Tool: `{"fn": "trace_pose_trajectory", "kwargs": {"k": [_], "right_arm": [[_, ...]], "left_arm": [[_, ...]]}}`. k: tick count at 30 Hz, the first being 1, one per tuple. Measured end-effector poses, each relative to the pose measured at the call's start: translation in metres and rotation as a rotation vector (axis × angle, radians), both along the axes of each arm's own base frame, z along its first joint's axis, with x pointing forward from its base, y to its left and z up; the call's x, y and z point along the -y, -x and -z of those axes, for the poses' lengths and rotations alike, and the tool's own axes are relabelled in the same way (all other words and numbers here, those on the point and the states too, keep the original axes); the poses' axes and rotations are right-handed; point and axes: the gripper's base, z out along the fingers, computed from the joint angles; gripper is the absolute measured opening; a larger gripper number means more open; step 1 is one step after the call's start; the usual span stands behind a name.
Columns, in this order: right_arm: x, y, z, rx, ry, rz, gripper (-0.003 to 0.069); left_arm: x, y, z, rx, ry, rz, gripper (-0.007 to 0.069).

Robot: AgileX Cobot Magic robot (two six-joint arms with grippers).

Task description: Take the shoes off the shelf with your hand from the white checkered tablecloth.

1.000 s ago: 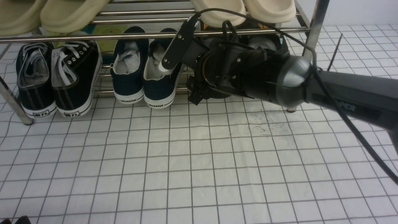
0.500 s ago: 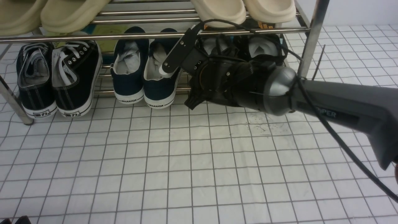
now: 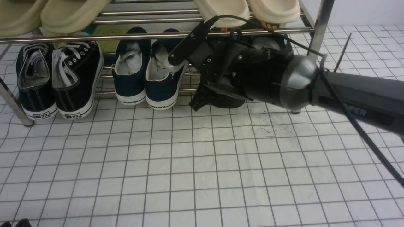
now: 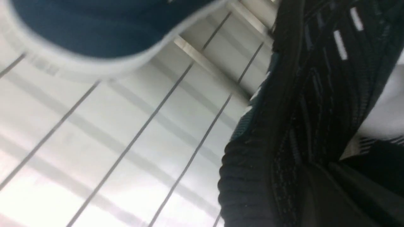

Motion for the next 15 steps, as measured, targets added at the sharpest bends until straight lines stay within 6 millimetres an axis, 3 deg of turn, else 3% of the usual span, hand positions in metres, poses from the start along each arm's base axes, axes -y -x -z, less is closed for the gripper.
{"fn": "trace_pose_trajectory", "kwargs": {"k": [7, 15], "right_arm": [[0.008, 0.017, -0.01, -0.139, 0.039, -0.005, 0.0016], [0.009, 0.059, -0.033, -0.28, 0.107, -0.014, 0.0016]], "left_arm": [[0.0, 0.0, 0.0, 0.0, 0.0, 0.0, 0.024], [0.0, 0.0, 0.0, 0.0, 0.0, 0.0, 0.024]]}}
